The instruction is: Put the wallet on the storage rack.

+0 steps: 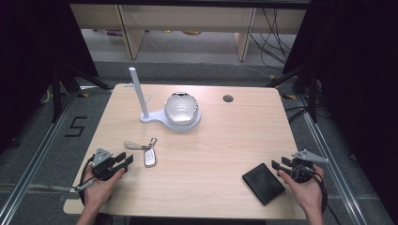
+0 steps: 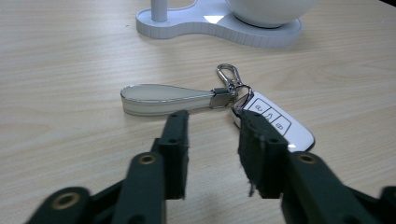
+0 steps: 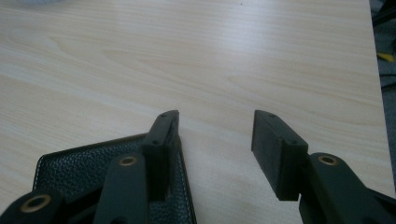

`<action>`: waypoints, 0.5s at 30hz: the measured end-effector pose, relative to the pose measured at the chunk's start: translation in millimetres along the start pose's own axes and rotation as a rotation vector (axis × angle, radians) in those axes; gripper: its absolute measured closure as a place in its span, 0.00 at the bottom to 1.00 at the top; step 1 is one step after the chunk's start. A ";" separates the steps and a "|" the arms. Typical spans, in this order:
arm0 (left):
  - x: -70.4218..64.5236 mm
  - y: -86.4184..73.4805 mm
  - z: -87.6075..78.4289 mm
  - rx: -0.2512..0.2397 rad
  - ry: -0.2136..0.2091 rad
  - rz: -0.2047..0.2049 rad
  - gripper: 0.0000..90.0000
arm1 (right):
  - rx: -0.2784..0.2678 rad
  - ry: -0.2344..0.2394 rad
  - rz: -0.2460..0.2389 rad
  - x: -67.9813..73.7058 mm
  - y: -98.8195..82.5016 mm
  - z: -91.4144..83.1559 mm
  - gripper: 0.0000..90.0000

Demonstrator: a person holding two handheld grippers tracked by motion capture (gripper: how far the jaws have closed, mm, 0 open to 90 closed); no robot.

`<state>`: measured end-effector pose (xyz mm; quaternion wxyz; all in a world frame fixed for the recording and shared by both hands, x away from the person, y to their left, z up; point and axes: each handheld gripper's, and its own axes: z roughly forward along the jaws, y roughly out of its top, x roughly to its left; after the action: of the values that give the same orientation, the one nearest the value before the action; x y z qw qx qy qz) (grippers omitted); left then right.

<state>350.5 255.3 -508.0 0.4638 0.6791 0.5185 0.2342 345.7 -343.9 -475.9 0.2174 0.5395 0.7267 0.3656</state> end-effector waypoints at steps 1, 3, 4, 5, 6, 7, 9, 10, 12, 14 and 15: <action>-2.4 2.9 -0.4 -0.001 -0.015 -0.002 0.78 | 0.058 0.003 0.028 0.2 4.3 -3.2 0.59; -4.7 4.5 0.6 -0.007 -0.025 0.000 0.81 | 0.087 0.018 -0.023 -5.6 8.9 -4.8 0.59; -5.0 5.2 0.8 0.003 -0.025 0.004 0.81 | 0.115 0.021 -0.003 -6.1 10.3 -4.6 0.59; -5.2 5.4 1.6 0.001 -0.025 0.003 0.81 | 0.163 0.038 0.012 -7.9 12.3 -5.9 0.59; -5.2 5.3 2.2 -0.001 -0.022 0.001 0.81 | 0.211 0.037 0.032 -9.2 14.3 -6.9 0.60; -4.8 4.9 2.4 -0.006 -0.021 -0.003 0.81 | 0.226 0.069 0.043 -11.8 15.5 -4.7 0.60; -3.5 4.3 1.9 -0.002 -0.017 -0.004 0.81 | 0.298 0.143 0.048 -17.2 17.5 -2.8 0.59; -2.5 3.4 1.6 0.001 -0.015 -0.005 0.80 | 0.299 0.113 0.058 -15.3 18.8 -1.2 0.59; -1.5 2.1 1.7 0.005 -0.014 -0.005 0.80 | 0.354 0.116 0.070 -14.8 23.9 -1.9 0.58; -0.6 1.3 1.4 0.012 -0.008 -0.002 0.79 | 0.361 0.129 -0.005 -18.5 26.9 -0.5 0.58; -0.1 0.7 1.4 0.009 -0.005 0.000 0.79 | 0.373 0.145 0.000 -18.0 28.7 -0.4 0.58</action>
<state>352.0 254.6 -508.0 0.4620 0.6819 0.5183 0.2300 369.2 -356.7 -455.1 0.0606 0.5425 0.7957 0.2625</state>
